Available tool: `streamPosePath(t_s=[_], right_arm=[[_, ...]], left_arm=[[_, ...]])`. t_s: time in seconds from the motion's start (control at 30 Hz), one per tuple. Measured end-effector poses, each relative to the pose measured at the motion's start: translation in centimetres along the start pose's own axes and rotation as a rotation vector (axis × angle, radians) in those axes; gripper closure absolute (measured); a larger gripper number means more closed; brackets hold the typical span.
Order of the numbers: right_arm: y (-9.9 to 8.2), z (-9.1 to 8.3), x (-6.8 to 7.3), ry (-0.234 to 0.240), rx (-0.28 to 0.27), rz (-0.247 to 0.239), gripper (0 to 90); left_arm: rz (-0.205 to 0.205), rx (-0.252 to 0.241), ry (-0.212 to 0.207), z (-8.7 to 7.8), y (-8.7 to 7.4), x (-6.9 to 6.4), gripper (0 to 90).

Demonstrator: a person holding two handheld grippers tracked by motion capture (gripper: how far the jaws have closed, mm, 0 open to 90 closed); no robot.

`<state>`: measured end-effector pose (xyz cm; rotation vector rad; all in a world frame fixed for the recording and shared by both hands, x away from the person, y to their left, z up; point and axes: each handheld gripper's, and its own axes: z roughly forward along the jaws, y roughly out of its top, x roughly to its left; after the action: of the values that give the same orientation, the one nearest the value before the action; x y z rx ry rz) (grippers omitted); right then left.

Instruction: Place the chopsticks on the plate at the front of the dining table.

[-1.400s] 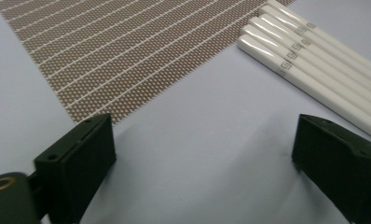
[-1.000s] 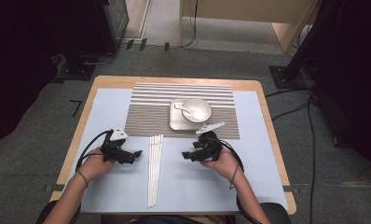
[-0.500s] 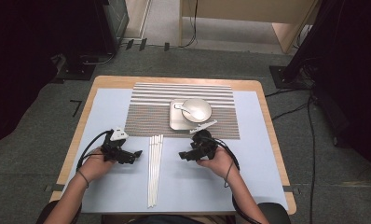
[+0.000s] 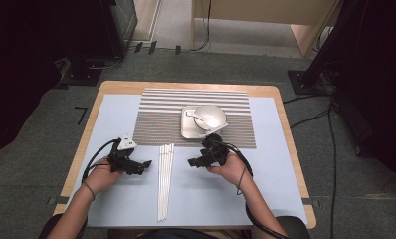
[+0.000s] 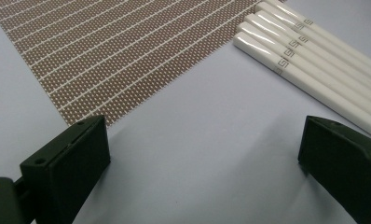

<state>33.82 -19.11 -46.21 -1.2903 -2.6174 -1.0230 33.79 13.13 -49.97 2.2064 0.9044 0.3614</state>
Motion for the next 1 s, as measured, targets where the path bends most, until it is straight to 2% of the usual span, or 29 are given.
streamPosePath(t_s=[0.33,0.77,1.0], right_arm=[[0.5,0.4,0.3,0.002,0.009,-0.012,28.4],[1.8,0.7,1.0,0.012,-0.008,-0.037,28.1],[2.0,1.2,1.4,0.011,-0.001,-0.042,30.8]], left_arm=[[0.0,0.0,0.0,0.0,0.0,0.0,1.4],[0.0,0.001,0.0,0.0,0.0,0.0,1.4],[0.001,0.001,0.0,0.0,0.0,0.0,1.4]])
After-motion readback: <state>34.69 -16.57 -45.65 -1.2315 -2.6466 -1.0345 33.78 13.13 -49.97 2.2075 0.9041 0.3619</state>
